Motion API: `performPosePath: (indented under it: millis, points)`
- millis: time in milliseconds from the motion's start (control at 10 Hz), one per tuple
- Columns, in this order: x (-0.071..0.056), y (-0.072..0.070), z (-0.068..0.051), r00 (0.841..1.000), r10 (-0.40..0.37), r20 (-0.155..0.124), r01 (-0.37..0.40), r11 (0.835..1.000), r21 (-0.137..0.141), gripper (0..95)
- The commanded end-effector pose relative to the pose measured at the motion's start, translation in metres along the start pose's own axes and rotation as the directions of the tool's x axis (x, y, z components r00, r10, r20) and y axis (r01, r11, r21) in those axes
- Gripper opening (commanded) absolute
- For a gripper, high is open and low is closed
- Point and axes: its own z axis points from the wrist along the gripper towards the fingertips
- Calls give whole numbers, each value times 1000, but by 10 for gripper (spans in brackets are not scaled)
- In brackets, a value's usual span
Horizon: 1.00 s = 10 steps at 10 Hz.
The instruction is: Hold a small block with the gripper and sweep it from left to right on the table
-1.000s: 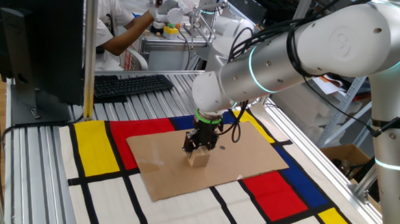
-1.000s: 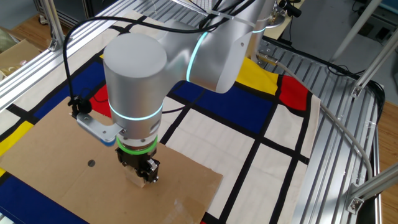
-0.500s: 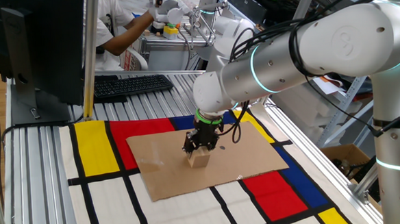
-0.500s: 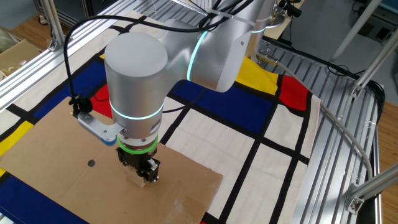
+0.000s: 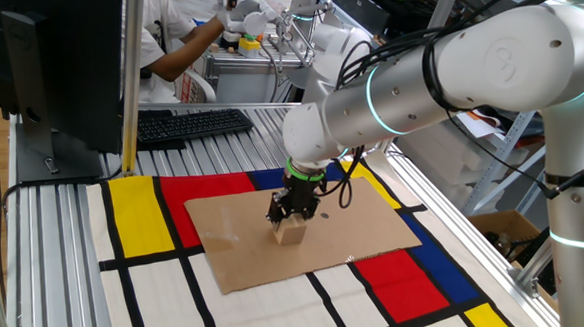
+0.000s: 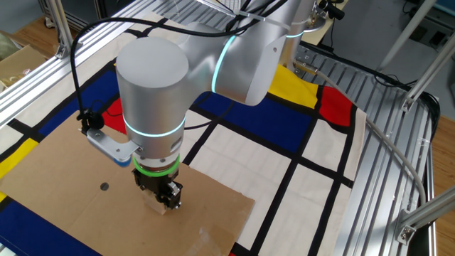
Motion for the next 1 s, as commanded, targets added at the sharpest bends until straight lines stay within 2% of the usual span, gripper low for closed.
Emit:
performPosePath:
  millis: [100, 300, 1000]
  points:
    - [-1, 0, 0, 1000, 0, 10, 0, 1000, 14, 0]
    - [0, 0, -1, 1000, -1, 3, 1, 1000, 4, 0]
    - [0, 0, -2, 1000, -1, 7, 1, 1000, 0, 0]
